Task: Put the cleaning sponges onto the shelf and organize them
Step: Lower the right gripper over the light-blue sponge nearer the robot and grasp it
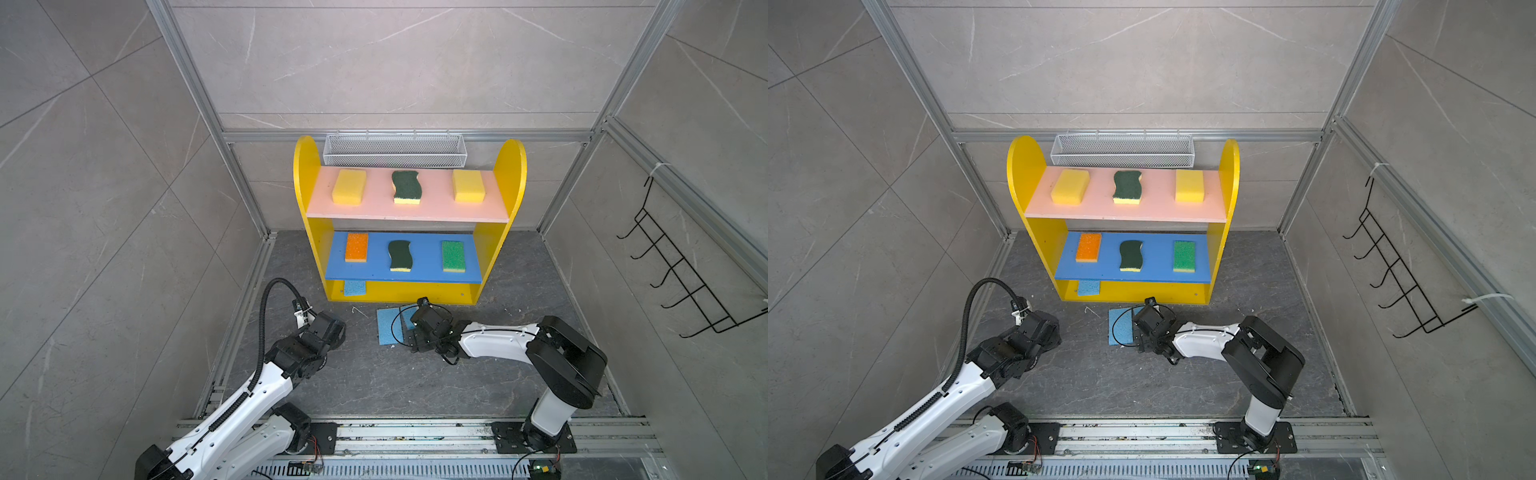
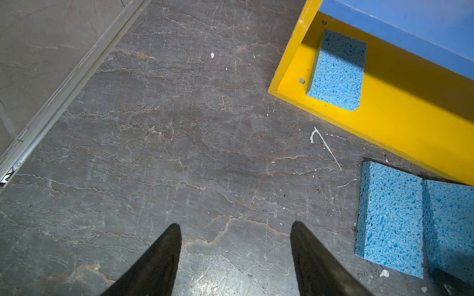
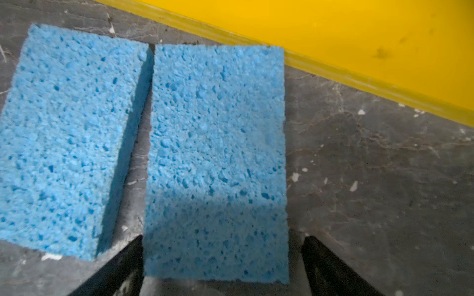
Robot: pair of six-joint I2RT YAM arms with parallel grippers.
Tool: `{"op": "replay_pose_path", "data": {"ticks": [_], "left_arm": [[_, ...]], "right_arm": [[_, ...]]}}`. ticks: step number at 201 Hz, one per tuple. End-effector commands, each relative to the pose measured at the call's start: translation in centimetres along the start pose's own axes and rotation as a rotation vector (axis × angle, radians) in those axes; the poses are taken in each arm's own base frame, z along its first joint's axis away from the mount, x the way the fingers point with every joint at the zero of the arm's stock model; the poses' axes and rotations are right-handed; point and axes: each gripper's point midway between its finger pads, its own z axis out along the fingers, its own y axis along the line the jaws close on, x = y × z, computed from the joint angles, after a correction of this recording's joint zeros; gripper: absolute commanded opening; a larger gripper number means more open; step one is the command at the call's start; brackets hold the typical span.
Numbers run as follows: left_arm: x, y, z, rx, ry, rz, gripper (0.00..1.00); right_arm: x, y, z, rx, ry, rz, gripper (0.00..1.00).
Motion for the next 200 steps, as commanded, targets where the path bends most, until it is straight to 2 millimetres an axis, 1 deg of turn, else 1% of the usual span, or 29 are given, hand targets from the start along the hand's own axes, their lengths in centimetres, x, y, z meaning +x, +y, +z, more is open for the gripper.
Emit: {"op": "replay_pose_path", "data": {"ticks": [1,52,87,118,146,174,200], "left_arm": [[-1.3,-0.3,-0.6,0.006,-0.042,0.003,0.71],[-1.2,0.0,-0.7,0.004,-0.043,-0.008,0.71],[-1.5,0.4,-1.1,-0.001,-0.055,-0.012,0.71],[-1.5,0.6,-1.2,0.0,-0.06,-0.019,0.71],[-1.3,0.7,-1.2,0.004,-0.061,-0.026,0.71],[-1.3,1.0,-1.3,0.004,-0.066,-0.021,0.71],[-1.3,1.4,-1.5,-0.004,-0.077,-0.013,0.71]], "right_arm": [[0.1,0.2,0.3,-0.003,0.016,-0.005,0.94],[0.7,0.5,1.0,-0.014,0.035,-0.022,0.89],[0.7,0.7,1.3,-0.02,0.038,-0.03,0.81],[-0.3,0.8,0.3,-0.028,0.001,0.025,0.78],[-1.7,1.0,-0.6,-0.049,-0.057,0.097,0.74],[-3.0,1.4,-1.3,-0.068,-0.101,0.133,0.71],[-3.5,1.2,-1.8,-0.061,-0.118,0.155,0.69]]}}
